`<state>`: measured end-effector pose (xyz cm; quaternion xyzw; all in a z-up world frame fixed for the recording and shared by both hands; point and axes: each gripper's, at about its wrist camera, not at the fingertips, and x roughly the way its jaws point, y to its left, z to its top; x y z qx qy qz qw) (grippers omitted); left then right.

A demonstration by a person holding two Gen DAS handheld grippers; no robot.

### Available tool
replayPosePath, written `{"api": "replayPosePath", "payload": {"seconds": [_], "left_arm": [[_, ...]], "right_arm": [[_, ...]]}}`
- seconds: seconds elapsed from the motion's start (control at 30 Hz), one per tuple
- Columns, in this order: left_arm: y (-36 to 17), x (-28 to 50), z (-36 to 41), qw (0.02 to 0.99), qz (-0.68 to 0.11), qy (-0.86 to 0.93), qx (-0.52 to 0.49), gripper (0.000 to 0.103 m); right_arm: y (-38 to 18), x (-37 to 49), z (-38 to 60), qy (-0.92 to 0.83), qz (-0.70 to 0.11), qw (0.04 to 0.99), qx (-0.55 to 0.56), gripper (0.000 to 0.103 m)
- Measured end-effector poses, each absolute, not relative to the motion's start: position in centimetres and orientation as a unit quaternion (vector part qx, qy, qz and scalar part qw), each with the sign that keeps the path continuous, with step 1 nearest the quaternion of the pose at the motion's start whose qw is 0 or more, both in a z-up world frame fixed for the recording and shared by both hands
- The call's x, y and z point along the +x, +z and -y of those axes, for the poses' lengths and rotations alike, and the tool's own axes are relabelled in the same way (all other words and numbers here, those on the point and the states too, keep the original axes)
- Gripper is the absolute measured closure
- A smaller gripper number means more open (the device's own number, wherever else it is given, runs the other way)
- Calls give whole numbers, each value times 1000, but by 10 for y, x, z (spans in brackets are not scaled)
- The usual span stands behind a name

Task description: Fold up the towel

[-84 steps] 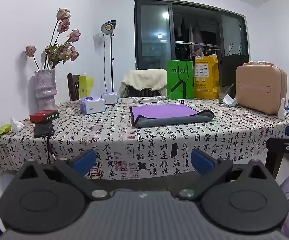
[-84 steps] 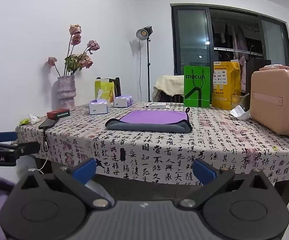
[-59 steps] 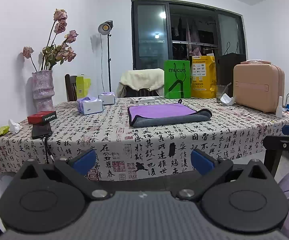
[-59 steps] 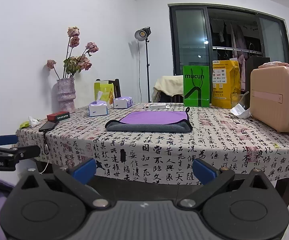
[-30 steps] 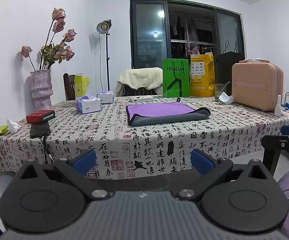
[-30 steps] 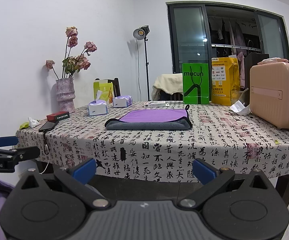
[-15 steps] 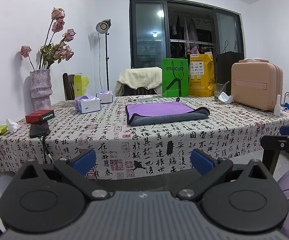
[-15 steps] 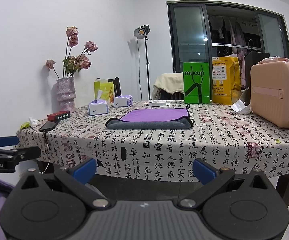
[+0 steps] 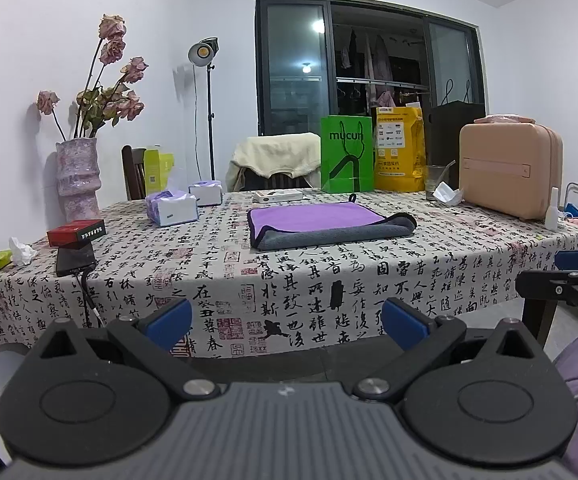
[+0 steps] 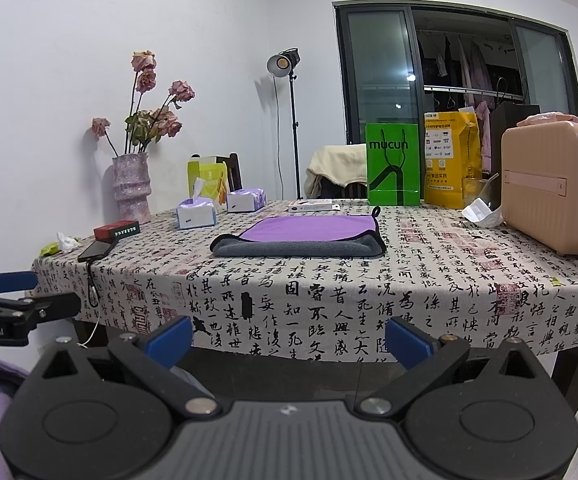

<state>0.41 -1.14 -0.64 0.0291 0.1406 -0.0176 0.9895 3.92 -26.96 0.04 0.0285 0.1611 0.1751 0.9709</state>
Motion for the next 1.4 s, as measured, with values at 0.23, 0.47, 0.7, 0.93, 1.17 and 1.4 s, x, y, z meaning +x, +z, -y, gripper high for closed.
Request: {"api": "replayPosePath", "payload": {"seconds": [0.23, 0.47, 0.7, 0.93, 1.17, 1.4], "left_arm": [[-4, 10, 9, 991, -130, -18, 30, 0], [-2, 28, 7, 992, -126, -19, 27, 0], [-2, 56, 2, 993, -113, -3, 15, 0], [4, 85, -6, 993, -117, 9, 1, 0], [4, 124, -13, 992, -127, -5, -4, 0], [6, 185, -22, 989, -145, -4, -2, 0]], "right_arm": [[3, 46, 275, 170, -155, 972, 39, 0], [7, 58, 281, 166, -134, 976, 33, 0], [7, 84, 282, 161, -118, 980, 3, 0], [7, 122, 288, 175, -134, 975, 38, 0], [12, 158, 284, 173, -132, 976, 18, 0], [10, 209, 286, 165, -164, 972, 31, 3]]}}
